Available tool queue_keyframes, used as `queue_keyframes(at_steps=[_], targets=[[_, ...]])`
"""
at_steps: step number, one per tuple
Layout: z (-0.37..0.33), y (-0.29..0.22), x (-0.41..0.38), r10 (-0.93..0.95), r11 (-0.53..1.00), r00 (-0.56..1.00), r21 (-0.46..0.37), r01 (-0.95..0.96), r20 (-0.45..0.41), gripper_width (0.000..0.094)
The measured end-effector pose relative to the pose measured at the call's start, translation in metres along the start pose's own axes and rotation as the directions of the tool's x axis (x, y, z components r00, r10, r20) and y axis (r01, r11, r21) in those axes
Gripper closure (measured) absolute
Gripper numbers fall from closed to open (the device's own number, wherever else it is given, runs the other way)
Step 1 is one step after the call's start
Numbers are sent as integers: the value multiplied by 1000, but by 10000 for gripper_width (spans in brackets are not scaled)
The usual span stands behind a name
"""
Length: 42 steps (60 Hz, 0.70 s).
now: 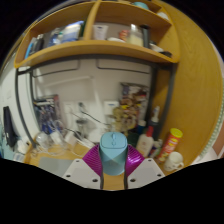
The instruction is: Arrange mouse
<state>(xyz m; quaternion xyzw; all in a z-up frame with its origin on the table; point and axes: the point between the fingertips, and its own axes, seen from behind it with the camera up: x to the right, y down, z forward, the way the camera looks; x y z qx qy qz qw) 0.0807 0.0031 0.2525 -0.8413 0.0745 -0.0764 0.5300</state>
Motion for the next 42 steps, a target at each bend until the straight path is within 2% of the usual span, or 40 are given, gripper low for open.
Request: queue_keyframes(at_steps=[4, 8, 12, 18, 28, 37, 38, 39, 42], targets=[[0, -13, -56, -8, 1000, 998, 23, 7, 61, 667], [9, -10, -113, -18, 1000, 993, 11, 17, 113, 666], [18, 9, -165, -10, 1000, 984, -20, 13, 176, 667], [40, 50, -227, -28, 994, 975, -93, 50, 222, 669], [76, 135, -292, -48, 966, 967, -233, 109, 252, 663], [97, 193, -316, -77, 937, 963, -312, 158, 257, 661], [98, 198, -317, -79, 933, 964, -321, 162, 254, 572], [99, 203, -318, -82, 930, 964, -329, 166, 254, 622], [101, 216, -321, -80, 923, 963, -346, 169, 258, 604]])
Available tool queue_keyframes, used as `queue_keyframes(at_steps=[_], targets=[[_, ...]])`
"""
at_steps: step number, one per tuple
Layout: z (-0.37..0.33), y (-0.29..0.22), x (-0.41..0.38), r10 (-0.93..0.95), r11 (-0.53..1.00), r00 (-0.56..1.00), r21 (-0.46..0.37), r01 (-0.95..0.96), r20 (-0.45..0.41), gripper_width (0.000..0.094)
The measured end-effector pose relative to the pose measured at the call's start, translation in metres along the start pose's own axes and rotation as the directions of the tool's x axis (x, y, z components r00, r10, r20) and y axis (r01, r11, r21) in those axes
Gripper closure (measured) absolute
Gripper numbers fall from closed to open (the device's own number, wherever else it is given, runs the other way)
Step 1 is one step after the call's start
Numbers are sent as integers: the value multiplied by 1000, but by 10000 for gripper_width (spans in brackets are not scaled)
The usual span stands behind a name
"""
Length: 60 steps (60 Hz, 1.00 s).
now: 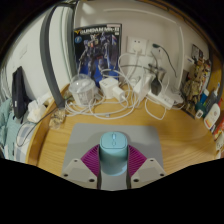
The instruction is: Arrange mouse
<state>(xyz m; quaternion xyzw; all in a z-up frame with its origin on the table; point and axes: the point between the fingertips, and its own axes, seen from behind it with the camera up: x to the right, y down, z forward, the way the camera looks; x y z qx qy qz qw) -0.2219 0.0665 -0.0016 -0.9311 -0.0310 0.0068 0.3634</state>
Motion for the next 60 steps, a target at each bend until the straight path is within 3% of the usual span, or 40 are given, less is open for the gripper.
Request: queue_keyframes(at_steps=[18, 19, 22, 43, 60], targets=[[7, 16, 1, 43, 998, 999, -41, -44, -18, 395], [6, 16, 2, 47, 998, 999, -47, -48, -19, 289], [2, 12, 5, 54, 997, 998, -47, -55, -24, 109], [-142, -80, 52, 66, 990, 998, 119, -68, 20, 107], [-261, -78, 135, 45, 981, 999, 190, -42, -12, 109]])
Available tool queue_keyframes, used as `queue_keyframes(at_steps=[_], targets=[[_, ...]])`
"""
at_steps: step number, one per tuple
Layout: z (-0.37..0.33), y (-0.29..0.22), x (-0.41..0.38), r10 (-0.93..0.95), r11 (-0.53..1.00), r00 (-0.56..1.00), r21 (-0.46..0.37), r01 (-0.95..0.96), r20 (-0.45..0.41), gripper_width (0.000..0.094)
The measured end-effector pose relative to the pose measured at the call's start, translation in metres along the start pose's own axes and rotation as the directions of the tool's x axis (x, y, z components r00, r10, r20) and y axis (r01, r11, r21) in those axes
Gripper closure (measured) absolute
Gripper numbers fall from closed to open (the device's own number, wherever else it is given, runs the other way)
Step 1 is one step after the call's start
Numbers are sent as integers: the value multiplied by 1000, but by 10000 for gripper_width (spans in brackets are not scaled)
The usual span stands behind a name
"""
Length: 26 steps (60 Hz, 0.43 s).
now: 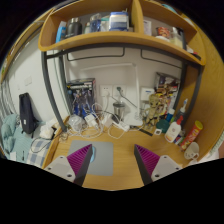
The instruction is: Arrange mouse
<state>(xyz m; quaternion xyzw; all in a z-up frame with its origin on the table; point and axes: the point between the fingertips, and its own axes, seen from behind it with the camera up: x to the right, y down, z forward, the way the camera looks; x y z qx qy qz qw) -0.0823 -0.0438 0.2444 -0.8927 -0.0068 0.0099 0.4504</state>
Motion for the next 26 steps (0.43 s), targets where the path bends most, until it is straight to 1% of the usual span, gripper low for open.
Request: queue_keyframes(at_steps=[10, 20, 26], targets=[[-42, 12, 40, 9, 1000, 1000, 27, -9, 0, 110], [-69, 33, 71, -4, 999, 1000, 41, 5, -7, 119], [-80, 43, 82, 5, 999, 1000, 44, -6, 3, 120]])
